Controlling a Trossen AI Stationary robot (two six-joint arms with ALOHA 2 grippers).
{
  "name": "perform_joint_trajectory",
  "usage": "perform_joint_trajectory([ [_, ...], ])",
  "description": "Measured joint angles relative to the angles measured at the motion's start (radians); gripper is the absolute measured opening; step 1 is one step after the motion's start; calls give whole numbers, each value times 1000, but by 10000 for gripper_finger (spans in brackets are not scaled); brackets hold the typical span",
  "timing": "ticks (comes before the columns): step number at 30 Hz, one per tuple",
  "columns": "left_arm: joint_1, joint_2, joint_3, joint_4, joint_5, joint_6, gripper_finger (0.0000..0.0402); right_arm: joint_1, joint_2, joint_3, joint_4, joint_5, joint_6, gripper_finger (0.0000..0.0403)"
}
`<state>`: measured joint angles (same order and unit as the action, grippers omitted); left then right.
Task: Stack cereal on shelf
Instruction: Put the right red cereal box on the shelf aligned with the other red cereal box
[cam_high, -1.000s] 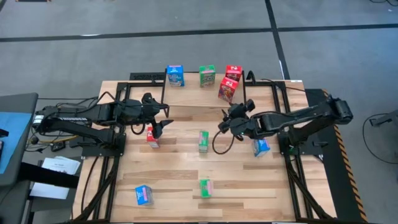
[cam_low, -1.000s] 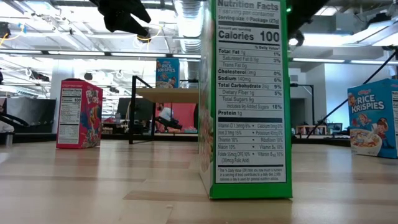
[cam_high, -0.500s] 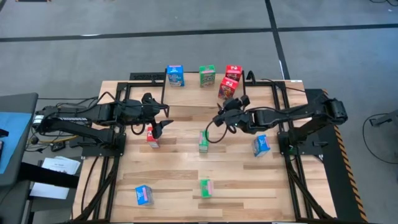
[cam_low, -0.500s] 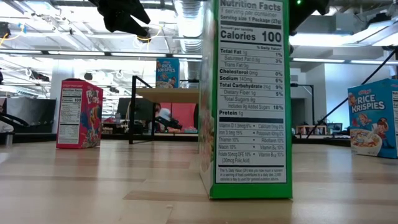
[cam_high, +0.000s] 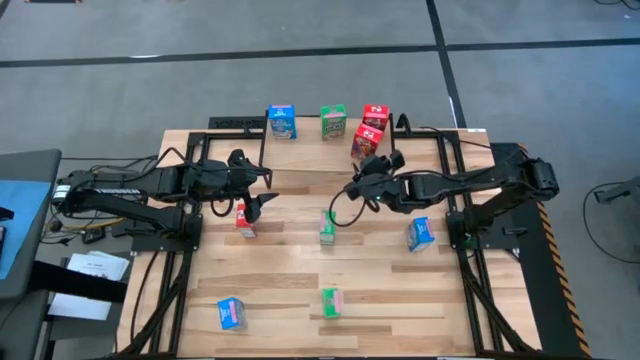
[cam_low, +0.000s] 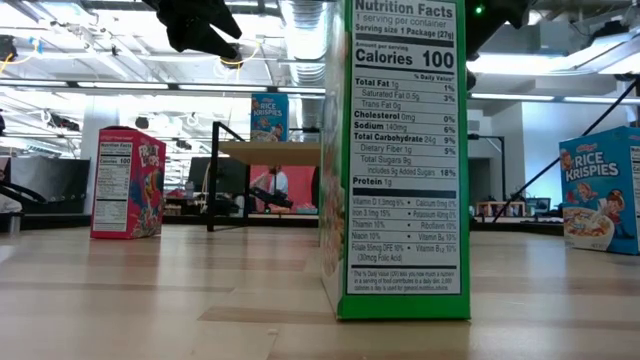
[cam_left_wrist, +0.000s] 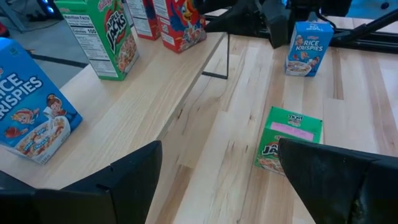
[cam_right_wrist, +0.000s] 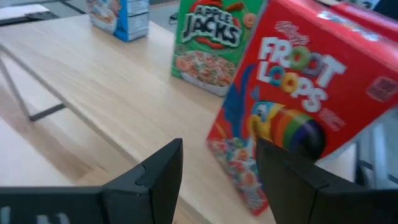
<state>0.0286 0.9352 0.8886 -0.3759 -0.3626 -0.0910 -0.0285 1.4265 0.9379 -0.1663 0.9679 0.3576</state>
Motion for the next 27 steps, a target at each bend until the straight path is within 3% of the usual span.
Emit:
perform_joint_trajectory([
  [13, 0, 0, 0, 0, 0, -1, 311, -21, 0, 0, -87, 46, 0, 180],
  [27, 0, 0, 0, 0, 0, -3, 311, -22, 0, 0, -146, 79, 42, 172],
])
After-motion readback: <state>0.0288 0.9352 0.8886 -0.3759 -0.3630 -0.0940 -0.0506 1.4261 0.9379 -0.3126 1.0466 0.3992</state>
